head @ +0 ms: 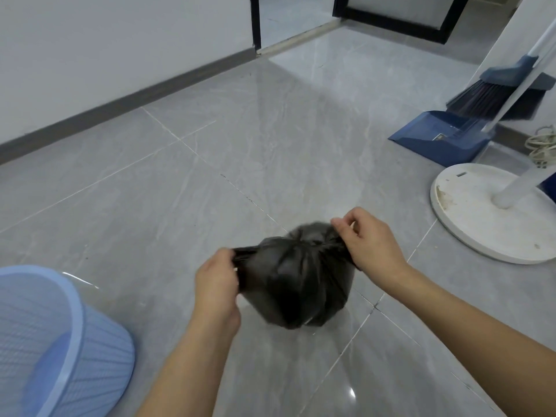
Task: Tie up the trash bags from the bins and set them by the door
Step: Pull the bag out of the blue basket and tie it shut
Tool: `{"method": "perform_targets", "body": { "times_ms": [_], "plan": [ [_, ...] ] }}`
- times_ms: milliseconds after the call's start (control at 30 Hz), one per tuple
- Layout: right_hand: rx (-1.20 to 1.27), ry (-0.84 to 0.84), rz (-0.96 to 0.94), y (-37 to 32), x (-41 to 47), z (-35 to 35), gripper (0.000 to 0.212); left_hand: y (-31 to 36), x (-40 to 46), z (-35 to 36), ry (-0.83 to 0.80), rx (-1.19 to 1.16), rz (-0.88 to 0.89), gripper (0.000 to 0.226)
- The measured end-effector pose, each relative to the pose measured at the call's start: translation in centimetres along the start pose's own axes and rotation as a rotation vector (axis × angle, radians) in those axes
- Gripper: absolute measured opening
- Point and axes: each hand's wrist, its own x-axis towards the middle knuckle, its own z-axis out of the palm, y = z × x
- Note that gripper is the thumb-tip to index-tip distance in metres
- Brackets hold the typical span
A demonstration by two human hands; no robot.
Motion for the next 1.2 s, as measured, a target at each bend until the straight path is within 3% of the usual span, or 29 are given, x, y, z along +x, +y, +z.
{"method": "perform_targets", "body": {
  "times_ms": [100,267,333,433,500,600,700,800,833,867,933,1000,1067,1133,1200],
  "plan": [
    [-0.185,-0.029,-0.169,1.0,0.7,-0.1,0.036,-0.3,0.8,-0.9,0.051,-0.192,-0.179,0.018],
    [-0.339,-0.110,-0.417,-0.6,0.9,0.8,0.038,0.4,-0.3,1.6,-0.223,-0.294,-0.231,0.039],
    [-0.429,-0.110,-0.404,0.5,1.6,0.5,0.035,0.5,0.3,1.0,-0.265,-0.352,-0.244,0.036],
    [-0.487,-0.087,-0.328,2.9,2.3,-0.7,0.040,0.3,1.5,-0.5,-0.173,-0.292,-0.207,0.027],
    [-0.554,-0.062,-0.402,3.3,1.9,-0.5,0.048,0.0,1.7,-0.5,-0.127,-0.043,-0.095,0.024],
    [-0.693,-0.154,-0.528,2.3,0.7,0.5,0.069,-0.8,0.8,1.0,-0.215,0.301,0.093,0.011],
    [-0.788,-0.310,-0.647,2.3,0.2,0.9,0.082,-1.1,0.6,1.2,-0.294,0.650,0.315,0.035],
    [-0.824,-0.361,-0.574,3.4,0.7,0.2,0.066,-0.8,1.0,-0.2,-0.110,1.445,0.624,0.035],
    [-0.799,-0.370,-0.498,3.2,0.8,0.0,0.056,-0.7,0.8,-0.4,-0.052,1.598,0.668,0.028],
    [-0.736,-0.407,-0.387,2.9,0.8,0.1,0.047,-0.7,0.7,-0.5,-0.015,1.676,0.700,0.019],
    [-0.369,-0.564,-0.073,2.1,0.5,0.4,0.040,-1.1,0.7,-0.5,0.064,1.703,0.718,0.002],
    [0.137,-0.781,0.289,1.1,0.1,0.4,0.039,-1.7,1.2,-0.7,0.157,1.662,0.821,0.016],
    [0.585,-0.870,0.545,0.7,0.4,-0.1,0.031,-2.0,1.3,-1.0,0.222,1.645,0.889,0.020],
    [0.960,-0.751,0.689,0.3,1.7,-0.8,0.025,-2.2,0.9,-0.8,0.158,1.680,0.907,0.019],
    [1.129,-0.534,0.698,-0.7,3.0,-1.6,0.023,-2.7,0.4,0.1,-0.008,1.689,0.988,0.029]
  ]
}}
